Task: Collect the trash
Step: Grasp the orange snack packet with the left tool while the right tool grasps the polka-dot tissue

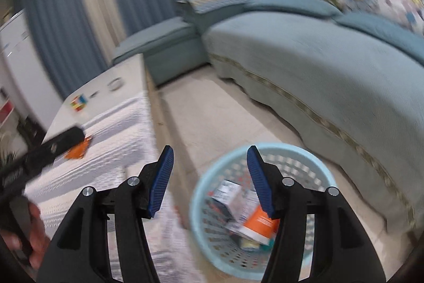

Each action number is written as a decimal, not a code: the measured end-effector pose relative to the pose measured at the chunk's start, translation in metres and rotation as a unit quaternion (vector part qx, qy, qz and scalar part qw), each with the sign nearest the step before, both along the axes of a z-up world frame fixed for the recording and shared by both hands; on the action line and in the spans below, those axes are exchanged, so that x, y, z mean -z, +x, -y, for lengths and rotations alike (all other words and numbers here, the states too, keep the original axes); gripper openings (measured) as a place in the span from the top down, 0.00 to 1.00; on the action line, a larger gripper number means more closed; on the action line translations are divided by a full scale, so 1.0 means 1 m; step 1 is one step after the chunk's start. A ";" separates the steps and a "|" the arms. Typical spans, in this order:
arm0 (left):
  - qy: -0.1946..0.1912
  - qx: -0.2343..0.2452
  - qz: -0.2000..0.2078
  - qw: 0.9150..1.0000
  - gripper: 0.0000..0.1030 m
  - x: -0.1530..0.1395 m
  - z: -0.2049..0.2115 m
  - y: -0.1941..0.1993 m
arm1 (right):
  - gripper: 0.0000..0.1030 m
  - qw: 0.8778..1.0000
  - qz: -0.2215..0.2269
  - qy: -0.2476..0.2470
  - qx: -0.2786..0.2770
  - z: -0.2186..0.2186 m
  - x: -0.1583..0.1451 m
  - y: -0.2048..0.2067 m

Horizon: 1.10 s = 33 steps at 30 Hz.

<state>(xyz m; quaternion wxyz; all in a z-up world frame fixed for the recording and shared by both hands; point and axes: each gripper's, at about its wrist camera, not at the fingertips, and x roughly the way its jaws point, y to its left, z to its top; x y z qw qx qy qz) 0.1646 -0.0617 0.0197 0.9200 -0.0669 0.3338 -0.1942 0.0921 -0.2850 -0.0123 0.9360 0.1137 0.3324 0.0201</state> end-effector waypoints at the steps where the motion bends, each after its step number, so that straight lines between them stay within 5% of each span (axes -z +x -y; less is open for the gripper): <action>1: -0.004 -0.014 0.005 1.000 0.31 -0.004 -0.017 0.002 | 0.48 1.000 0.001 -0.005 -0.011 -0.010 -0.002 0.001; 9: -0.024 -0.106 -0.001 0.994 0.31 0.001 -0.129 0.019 | 0.48 0.993 -0.043 -0.025 -0.111 -0.103 0.028 0.032; 14: -0.008 -0.157 -0.027 0.987 0.31 0.033 -0.180 0.038 | 0.47 0.989 -0.069 -0.029 -0.129 -0.141 0.058 0.054; 16: 0.002 -0.168 -0.037 0.985 0.31 0.046 -0.193 0.049 | 0.40 0.989 -0.076 -0.021 -0.127 -0.146 0.067 0.061; 20: 0.021 -0.185 -0.062 0.981 0.20 0.070 -0.210 0.076 | 0.23 0.988 -0.083 -0.021 -0.125 -0.151 0.082 0.072; 26: 0.050 -0.199 -0.084 0.975 0.20 0.096 -0.228 0.119 | 0.23 0.984 -0.120 -0.046 -0.122 -0.162 0.097 0.084; 30: 0.056 -0.209 -0.135 0.967 0.23 0.118 -0.238 0.148 | 0.24 0.981 -0.127 -0.074 -0.123 -0.171 0.100 0.085; 32: 0.080 -0.210 -0.127 0.966 0.27 0.118 -0.233 0.150 | 0.28 0.981 -0.126 -0.080 -0.128 -0.174 0.101 0.085; 33: 0.089 -0.202 -0.124 0.967 0.37 0.117 -0.228 0.150 | 0.36 0.980 -0.123 -0.083 -0.130 -0.176 0.101 0.085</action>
